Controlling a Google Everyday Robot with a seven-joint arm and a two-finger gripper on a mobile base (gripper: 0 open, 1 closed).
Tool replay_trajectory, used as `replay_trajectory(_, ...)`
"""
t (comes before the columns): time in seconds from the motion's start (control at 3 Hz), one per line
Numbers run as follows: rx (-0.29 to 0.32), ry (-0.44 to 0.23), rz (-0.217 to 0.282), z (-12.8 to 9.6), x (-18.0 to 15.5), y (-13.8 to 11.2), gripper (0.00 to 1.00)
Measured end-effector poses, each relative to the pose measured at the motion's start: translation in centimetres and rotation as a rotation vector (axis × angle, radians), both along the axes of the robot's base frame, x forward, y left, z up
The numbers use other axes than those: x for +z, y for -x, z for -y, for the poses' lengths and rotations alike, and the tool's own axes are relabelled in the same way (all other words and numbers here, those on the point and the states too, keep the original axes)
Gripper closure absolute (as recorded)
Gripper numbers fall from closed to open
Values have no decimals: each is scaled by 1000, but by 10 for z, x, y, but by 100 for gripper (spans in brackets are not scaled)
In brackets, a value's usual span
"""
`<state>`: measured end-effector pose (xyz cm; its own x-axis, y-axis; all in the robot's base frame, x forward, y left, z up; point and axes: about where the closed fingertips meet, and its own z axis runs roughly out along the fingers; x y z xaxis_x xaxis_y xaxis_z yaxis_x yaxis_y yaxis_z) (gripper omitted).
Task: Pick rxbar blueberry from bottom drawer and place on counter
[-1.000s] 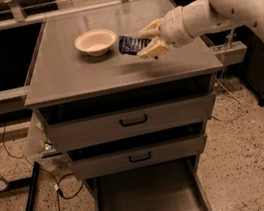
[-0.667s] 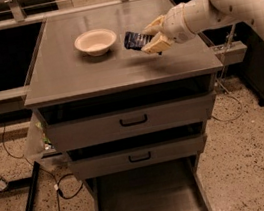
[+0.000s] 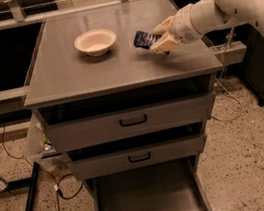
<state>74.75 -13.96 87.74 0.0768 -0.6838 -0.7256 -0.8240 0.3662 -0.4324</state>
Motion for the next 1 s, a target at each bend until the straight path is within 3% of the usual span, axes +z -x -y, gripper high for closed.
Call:
replay_trajectory(0.33, 0, 0, -1, 0, 0, 0, 82)
replay_trajectory(1.0, 0, 0, -1, 0, 0, 0, 36)
